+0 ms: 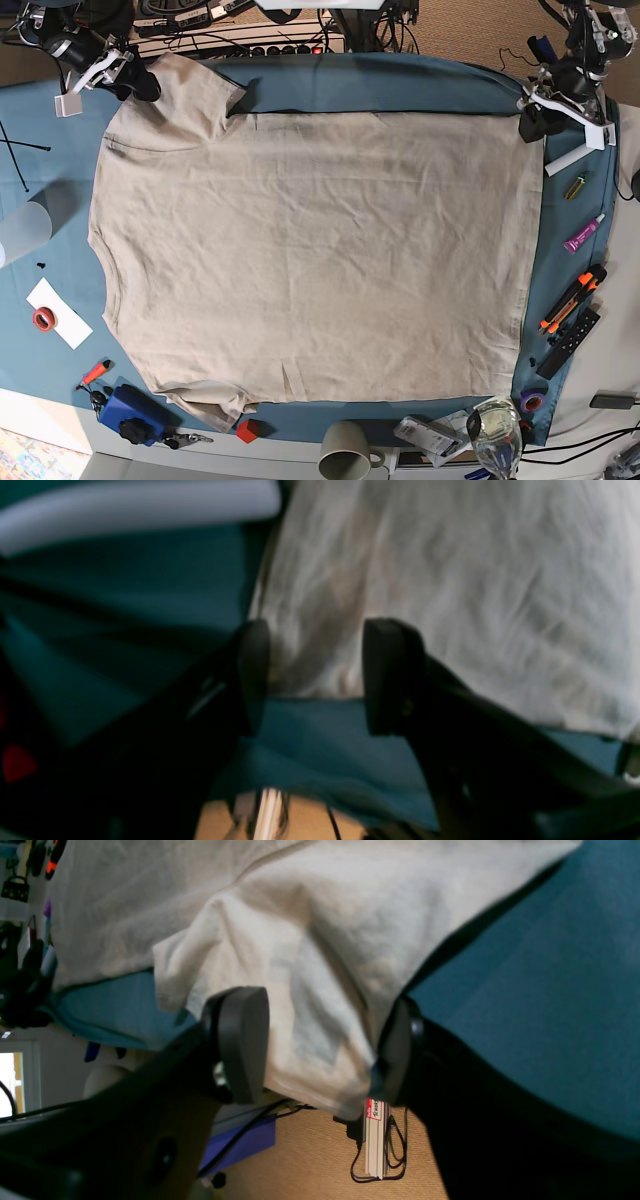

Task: Fold the T-shirt properly
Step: 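Grasp the shirt's shoulder corners with both grippers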

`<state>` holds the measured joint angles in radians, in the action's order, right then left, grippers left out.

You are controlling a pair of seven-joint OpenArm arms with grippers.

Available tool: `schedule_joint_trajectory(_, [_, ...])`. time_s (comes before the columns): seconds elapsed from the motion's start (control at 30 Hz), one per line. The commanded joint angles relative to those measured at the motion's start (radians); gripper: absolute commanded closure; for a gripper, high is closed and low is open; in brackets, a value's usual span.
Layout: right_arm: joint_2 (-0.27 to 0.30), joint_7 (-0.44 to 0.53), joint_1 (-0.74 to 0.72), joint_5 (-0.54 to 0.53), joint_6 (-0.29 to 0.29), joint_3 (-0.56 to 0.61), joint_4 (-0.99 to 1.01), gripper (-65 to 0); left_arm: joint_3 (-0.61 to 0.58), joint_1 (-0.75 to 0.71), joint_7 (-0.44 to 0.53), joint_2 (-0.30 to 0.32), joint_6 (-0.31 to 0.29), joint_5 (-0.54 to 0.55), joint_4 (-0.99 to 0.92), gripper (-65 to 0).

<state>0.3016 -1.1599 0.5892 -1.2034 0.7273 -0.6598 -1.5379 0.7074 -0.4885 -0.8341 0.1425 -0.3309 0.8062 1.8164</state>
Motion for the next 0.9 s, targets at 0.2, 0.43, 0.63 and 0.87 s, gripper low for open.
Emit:
schedule_joint_trajectory(0.2, [0.006,-0.109,0.021,0.116,-0.029,0.003,0.008,-34.7,0.005,0.023,0.022,0.02,0.063,-0.096,-0.026,-28.9])
schedule_joint_trajectory(0.43, [0.006,-0.106,0.02,0.112,-0.029,0.003,0.008,-34.7,0.005,0.02,-0.068,0.018,0.101,-0.12,-0.026,-28.9])
schedule_joint_trajectory(0.63, [0.006,-0.097,0.021,0.103,-0.029,0.003,0.008,-34.7,0.005,0.02,-0.169,0.018,0.042,-0.014,-0.026,-28.9])
schedule_joint_trajectory(0.87, [-0.05,-0.097,0.02,0.089,-0.029,0.004,0.008,-34.7,0.003,0.02,-0.188,0.011,-0.008,0.07,-0.026,-28.9])
